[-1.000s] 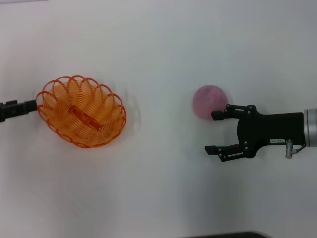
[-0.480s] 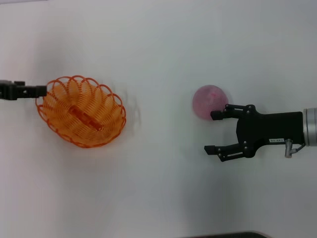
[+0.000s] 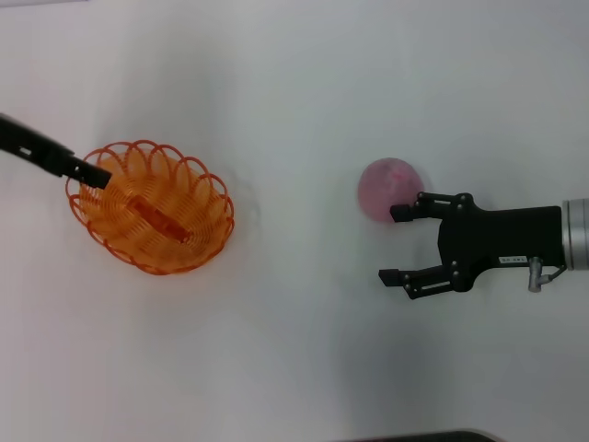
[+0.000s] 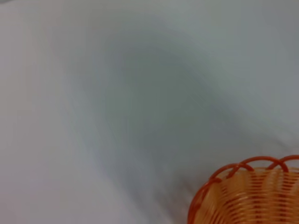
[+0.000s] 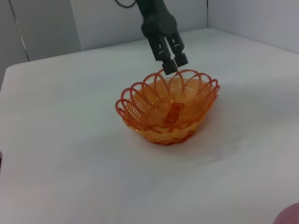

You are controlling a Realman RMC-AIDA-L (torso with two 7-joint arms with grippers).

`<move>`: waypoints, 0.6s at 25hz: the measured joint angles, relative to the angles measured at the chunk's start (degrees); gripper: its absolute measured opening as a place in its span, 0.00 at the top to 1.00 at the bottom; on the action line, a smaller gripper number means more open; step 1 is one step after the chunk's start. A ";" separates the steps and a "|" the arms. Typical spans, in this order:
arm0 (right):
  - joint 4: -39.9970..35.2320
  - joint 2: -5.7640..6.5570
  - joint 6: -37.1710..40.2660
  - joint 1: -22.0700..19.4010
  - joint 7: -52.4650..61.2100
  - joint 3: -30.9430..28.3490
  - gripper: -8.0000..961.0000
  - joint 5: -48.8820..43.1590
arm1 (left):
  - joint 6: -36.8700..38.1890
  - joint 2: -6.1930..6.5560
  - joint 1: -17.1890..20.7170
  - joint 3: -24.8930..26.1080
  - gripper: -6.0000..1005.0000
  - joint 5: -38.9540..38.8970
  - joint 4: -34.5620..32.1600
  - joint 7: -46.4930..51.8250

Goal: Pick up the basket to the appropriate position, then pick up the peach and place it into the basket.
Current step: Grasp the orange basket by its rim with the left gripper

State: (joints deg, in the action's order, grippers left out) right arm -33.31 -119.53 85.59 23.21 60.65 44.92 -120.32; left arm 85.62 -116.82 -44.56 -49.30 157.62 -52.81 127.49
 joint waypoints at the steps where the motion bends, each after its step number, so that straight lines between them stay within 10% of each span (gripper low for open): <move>1: 0.00 0.00 -0.01 0.00 0.00 0.00 0.01 0.00 | 0.05 -0.28 -1.01 -0.48 0.24 1.37 0.14 0.42; 15: -0.05 0.01 -0.04 0.01 0.00 -0.01 0.01 0.00 | -3.15 -1.65 -3.96 -2.43 0.30 5.93 3.46 1.28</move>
State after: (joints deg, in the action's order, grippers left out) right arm -33.36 -119.51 85.55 23.22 60.65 44.91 -120.32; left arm 82.47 -118.47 -48.53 -51.73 163.54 -49.35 128.77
